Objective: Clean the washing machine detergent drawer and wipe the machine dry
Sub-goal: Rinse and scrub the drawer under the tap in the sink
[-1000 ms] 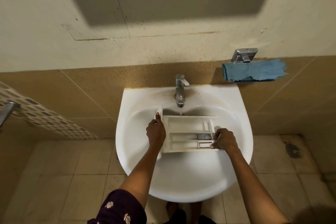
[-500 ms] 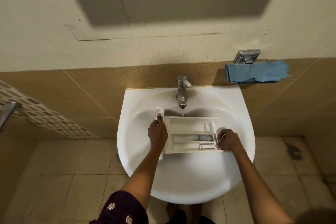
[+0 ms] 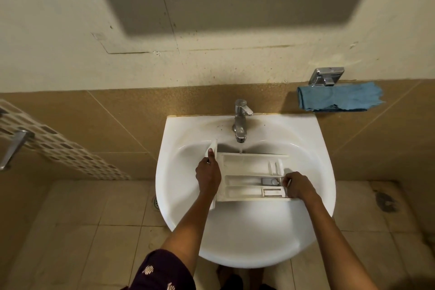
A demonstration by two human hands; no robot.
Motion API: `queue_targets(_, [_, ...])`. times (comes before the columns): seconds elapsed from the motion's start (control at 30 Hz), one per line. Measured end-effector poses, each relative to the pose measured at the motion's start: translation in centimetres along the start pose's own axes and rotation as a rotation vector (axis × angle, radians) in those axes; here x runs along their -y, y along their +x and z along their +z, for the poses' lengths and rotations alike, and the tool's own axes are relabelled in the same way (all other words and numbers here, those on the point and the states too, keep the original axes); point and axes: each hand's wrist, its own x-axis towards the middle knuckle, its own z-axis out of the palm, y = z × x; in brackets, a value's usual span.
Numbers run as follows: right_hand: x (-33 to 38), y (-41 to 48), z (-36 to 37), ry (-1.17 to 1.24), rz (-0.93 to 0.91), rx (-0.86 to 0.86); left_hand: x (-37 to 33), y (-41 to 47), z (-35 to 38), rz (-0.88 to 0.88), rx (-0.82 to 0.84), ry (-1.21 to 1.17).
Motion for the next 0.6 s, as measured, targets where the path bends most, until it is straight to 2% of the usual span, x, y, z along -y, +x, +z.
queue_targets(0.1, [0.9, -0.2, -0.1, -0.119, 0.059, -0.028, 0.2, 0.1, 0.1, 0.011, 0.001, -0.005])
queue_targets(0.17, [2.2, -0.6, -0.2, -0.124, 0.083, -0.167, 0.2, 0.1, 0.1, 0.013, -0.002, -0.012])
queue_targets(0.2, [3.1, -0.6, -0.1, -0.047, 0.053, -0.222, 0.2, 0.1, 0.1, 0.011, -0.001, -0.017])
queue_targets(0.23, [4.1, -0.6, 0.0, 0.091, 0.001, -0.244, 0.2, 0.0, 0.0, 0.010, -0.001, -0.019])
queue_targets(0.27, [5.0, -0.4, 0.1, 0.332, -0.046, -0.223, 0.1, -0.1, 0.0, 0.010, 0.000, -0.019])
queue_targets(0.33, [7.7, -0.5, 0.1, 1.017, -0.002, 0.030, 0.0, -0.3, -0.2, 0.013, 0.008, -0.022])
queue_targets(0.4, [9.7, -0.6, 0.2, 1.494, 0.077, 0.271, 0.0, -0.4, -0.3, 0.013, 0.013, -0.036])
queue_targets(0.5, [11.9, -1.1, -0.1, 1.632, 0.117, 0.436, 0.1, -0.7, -0.3, 0.033, 0.000, -0.061])
queue_targets(0.6, [13.2, -1.5, -0.8, 1.710, 0.145, 0.482, 0.5, -1.5, -0.4, 0.087, -0.024, -0.096])
